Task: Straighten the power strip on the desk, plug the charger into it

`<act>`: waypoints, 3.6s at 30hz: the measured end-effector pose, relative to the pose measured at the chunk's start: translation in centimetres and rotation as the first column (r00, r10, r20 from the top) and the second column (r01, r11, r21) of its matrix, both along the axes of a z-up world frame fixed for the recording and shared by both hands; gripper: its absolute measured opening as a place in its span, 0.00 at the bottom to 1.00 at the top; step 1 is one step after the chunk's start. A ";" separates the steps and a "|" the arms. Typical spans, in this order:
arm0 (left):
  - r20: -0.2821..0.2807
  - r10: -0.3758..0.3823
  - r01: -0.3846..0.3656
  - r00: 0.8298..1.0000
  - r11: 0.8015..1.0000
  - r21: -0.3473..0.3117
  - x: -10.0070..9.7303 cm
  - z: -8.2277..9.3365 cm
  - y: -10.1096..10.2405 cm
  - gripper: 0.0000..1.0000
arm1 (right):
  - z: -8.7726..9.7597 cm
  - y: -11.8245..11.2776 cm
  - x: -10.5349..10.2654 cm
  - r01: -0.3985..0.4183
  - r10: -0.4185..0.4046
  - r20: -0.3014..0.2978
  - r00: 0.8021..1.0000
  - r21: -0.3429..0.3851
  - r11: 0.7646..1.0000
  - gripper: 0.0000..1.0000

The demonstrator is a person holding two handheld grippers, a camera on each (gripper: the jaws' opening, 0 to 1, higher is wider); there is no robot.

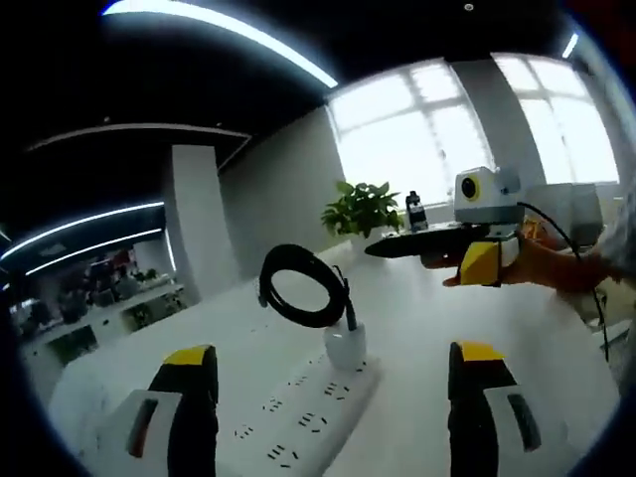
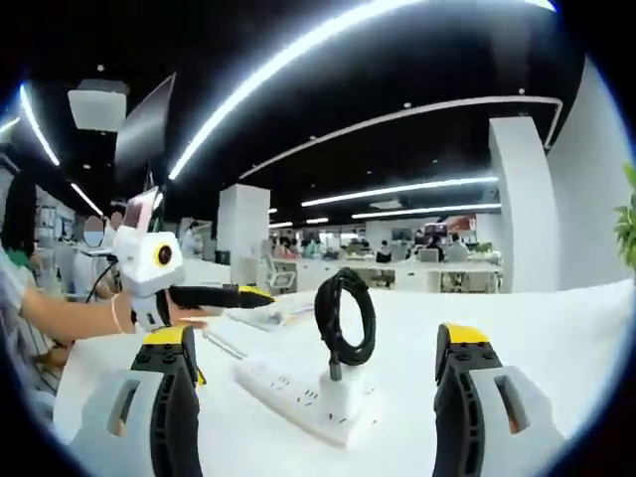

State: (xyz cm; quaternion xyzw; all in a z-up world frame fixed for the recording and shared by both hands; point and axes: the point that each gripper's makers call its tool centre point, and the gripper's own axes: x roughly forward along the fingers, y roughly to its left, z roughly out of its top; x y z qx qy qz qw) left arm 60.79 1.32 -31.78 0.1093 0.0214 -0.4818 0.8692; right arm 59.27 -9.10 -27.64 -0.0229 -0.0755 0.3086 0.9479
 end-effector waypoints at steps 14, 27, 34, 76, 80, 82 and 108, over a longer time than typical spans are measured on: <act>-0.008 0.104 -0.104 0.995 0.989 -0.108 -1.1 2.1 3.9 0.98 | 1.1 -0.7 -0.2 -0.070 0.077 0.085 0.993 -0.078 0.994 1.00; 0.042 0.182 -0.176 0.982 0.978 -0.112 -1.1 2.5 5.3 0.98 | 0.8 0.1 1.8 -0.190 0.199 0.079 0.977 -0.114 0.975 1.00; 0.038 0.193 -0.187 0.980 0.974 -0.131 -0.8 1.8 5.7 0.97 | 1.7 0.0 2.2 -0.259 0.262 0.097 0.960 -0.046 0.965 1.00; 0.019 0.296 -0.293 0.955 0.953 -0.082 -0.1 -1.1 8.1 0.97 | -5.7 2.2 6.4 -0.408 0.389 -0.138 0.911 -0.159 0.899 0.91; 0.005 0.303 -0.301 0.953 0.950 -0.086 0.0 -1.3 8.2 0.97 | -6.0 2.2 6.5 -0.425 0.403 -0.157 0.902 -0.152 0.892 0.84; -0.014 0.299 -0.299 0.954 0.950 -0.089 0.0 -1.6 8.2 0.97 | -6.3 2.3 6.4 -0.436 0.410 -0.171 0.896 -0.157 0.886 0.81; -0.099 0.311 -0.318 0.945 0.946 -0.066 0.2 -3.2 8.1 0.95 | -8.2 3.2 5.7 -0.484 0.390 -0.325 0.862 -0.292 0.825 0.56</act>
